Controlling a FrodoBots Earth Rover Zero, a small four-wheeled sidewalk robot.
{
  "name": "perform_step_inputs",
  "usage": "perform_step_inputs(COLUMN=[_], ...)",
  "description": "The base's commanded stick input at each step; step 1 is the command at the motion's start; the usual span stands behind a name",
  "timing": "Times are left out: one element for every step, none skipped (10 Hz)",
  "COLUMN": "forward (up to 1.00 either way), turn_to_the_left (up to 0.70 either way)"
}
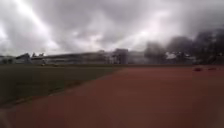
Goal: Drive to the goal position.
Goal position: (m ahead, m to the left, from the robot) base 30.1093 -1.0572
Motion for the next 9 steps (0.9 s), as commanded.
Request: perform_step_inputs(forward=[0.7, 0.7, 0.7, 0.7, 0.7, 0.7, 0.7, 0.7, 0.7], turn_to_the_left=[0.0, 0.0, 0.0, 0.0, 0.0, 0.0, 0.0, 0.0, 0.0])
